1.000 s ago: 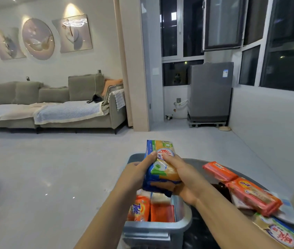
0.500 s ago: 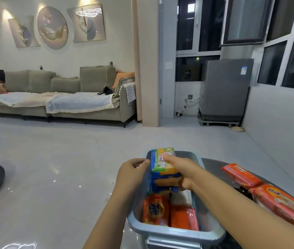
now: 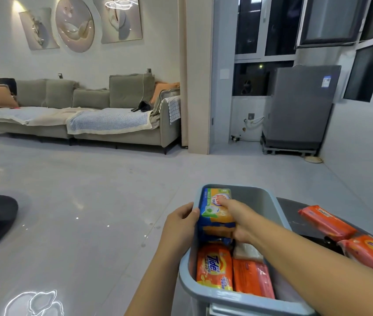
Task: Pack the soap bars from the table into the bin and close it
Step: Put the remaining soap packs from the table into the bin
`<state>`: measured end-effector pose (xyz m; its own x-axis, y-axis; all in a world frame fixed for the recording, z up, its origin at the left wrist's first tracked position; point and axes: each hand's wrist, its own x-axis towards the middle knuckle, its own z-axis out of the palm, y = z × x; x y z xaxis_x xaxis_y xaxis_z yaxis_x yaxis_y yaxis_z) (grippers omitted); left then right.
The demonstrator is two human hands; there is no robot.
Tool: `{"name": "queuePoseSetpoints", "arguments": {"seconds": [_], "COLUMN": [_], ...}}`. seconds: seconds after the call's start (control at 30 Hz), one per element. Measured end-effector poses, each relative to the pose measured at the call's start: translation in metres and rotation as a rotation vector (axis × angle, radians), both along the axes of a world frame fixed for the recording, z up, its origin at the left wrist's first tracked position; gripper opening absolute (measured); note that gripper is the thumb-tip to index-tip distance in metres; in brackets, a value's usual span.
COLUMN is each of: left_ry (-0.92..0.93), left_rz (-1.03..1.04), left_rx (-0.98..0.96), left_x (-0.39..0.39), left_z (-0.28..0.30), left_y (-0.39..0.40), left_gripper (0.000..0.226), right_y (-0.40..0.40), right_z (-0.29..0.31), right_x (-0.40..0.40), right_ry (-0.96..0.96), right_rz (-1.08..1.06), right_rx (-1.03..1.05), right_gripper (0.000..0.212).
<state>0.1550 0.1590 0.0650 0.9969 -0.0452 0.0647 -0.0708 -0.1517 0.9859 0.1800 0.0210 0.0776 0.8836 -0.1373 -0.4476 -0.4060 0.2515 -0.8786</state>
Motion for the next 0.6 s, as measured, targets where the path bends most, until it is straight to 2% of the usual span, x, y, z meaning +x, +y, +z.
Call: {"name": "queuePoseSetpoints", "arguments": {"seconds": [0.4,0.6], "left_ry": [0.026,0.021], "left_rz": [0.008,0.009], "left_rx": [-0.008,0.0], "left_x": [-0.0053,-0.0066], "left_z": [0.0029,0.0036], "left_y": [0.0002,0.0006], "left_gripper": [0.034,0.034], "right_y": [0.0052,0.01], "right_z": [-0.0019,-0.0007], "right_x": [-0.0055,-0.0005], "right_ry": [0.059,0.038], "right_rz": [0.028,-0.006], "right_rx": [-0.152,-0.301], "right_gripper": [0.032,0.044]}}
